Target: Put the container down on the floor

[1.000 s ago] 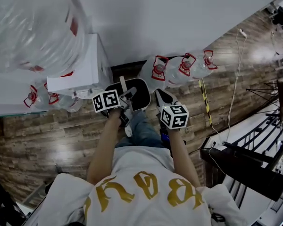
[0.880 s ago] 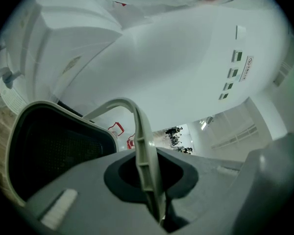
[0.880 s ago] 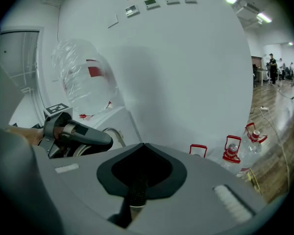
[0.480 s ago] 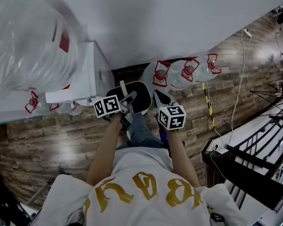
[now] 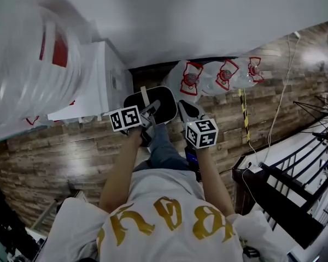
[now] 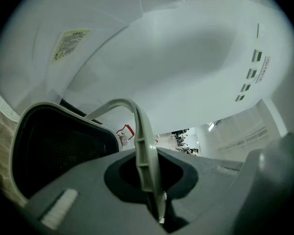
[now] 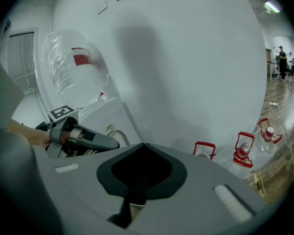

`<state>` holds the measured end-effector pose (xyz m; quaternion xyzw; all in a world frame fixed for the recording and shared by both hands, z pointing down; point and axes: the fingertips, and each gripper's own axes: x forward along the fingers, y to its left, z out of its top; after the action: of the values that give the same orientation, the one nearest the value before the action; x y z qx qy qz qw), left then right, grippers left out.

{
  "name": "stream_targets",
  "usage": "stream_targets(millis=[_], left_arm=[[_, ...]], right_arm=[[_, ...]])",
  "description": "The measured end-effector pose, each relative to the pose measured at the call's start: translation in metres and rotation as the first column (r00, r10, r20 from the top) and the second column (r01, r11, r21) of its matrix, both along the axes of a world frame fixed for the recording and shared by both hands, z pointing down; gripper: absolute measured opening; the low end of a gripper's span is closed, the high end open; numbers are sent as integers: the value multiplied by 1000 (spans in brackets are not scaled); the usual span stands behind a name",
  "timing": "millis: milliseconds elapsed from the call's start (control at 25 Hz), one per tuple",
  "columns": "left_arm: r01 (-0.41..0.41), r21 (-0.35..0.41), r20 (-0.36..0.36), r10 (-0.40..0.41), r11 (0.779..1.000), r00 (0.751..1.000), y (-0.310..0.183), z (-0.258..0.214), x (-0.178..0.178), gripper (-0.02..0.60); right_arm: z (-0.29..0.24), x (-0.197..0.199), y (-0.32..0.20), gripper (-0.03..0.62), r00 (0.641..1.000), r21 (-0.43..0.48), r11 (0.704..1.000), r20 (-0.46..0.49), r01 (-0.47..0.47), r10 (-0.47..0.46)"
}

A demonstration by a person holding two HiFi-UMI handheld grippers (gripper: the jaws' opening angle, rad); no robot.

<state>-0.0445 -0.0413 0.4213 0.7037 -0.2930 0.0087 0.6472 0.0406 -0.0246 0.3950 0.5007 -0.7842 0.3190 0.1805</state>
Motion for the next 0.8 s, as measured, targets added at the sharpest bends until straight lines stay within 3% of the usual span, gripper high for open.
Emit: stream_targets(millis=[240,480,800], left_arm=[[15,-21,33,-14,1000,999,-14,28,0,18],[66,-44,71,-63,997,996,-27,65,-2,15],[73,-75,160,-60,995,985,-28,113,-3,12]], right_arm=[[25,6,-7,28,1000,-54,998,-7,19,-19],[52,2,-19,28,990,-64,989,-30,133,-135],[93,10,-28,28,991,-119,984,0,133,-134]])
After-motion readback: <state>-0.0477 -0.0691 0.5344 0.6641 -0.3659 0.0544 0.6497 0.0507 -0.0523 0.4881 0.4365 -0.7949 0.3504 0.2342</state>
